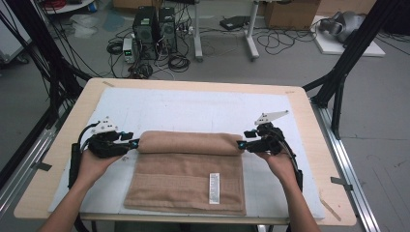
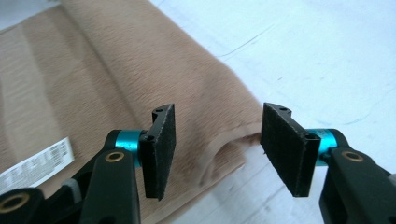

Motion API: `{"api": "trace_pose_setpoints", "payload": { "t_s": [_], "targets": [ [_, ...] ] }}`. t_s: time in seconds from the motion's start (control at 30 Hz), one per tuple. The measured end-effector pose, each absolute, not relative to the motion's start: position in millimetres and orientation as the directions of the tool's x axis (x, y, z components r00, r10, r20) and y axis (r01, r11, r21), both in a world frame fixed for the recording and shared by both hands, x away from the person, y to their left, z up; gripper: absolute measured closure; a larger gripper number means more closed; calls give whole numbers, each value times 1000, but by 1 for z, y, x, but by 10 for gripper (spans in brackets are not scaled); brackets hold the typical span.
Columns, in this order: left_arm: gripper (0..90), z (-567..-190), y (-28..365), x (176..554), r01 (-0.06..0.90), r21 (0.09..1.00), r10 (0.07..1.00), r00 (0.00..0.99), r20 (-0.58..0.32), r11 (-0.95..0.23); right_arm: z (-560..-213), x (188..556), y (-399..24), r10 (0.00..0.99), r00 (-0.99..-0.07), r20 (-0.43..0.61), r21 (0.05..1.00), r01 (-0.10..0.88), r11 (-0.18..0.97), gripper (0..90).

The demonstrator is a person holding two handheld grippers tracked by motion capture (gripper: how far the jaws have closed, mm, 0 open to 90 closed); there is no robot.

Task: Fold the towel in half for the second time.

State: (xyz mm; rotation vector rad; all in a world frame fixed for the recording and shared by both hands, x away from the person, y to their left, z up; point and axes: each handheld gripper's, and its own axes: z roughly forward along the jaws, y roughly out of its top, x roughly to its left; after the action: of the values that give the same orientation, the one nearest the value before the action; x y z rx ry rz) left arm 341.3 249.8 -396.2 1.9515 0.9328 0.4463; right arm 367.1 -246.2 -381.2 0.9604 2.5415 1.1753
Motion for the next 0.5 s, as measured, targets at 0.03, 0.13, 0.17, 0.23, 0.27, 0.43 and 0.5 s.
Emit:
{"api": "trace_pose_setpoints", "payload": {
  "t_s": [0.03,0.13,0.17,0.23,0.27,0.43,0.5],
  "targets": [
    [586,-395,248,346,441,842,761,646,-57,-312,-382,371,-245,629,-771,99,732,485,478,433],
    [578,-397,239,359,448,833,769,638,-44,-325,-388,382,-241,638,-762,106,731,495,469,417],
    [577,-399,236,363,448,832,770,637,-40,-327,-390,386,-240,647,-754,114,729,506,461,408],
    [566,-403,229,374,475,811,774,631,-45,-341,-398,393,-237,655,-744,132,719,527,453,397],
    [558,-405,226,378,486,802,779,626,-43,-347,-402,397,-236,660,-739,136,713,536,453,392],
    [520,-424,219,392,574,723,777,624,-83,-384,-419,408,-231,659,-732,174,668,579,467,390],
    [529,-428,219,394,603,696,759,639,-129,-389,-422,409,-231,649,-733,204,655,595,465,427]
  ]
}}
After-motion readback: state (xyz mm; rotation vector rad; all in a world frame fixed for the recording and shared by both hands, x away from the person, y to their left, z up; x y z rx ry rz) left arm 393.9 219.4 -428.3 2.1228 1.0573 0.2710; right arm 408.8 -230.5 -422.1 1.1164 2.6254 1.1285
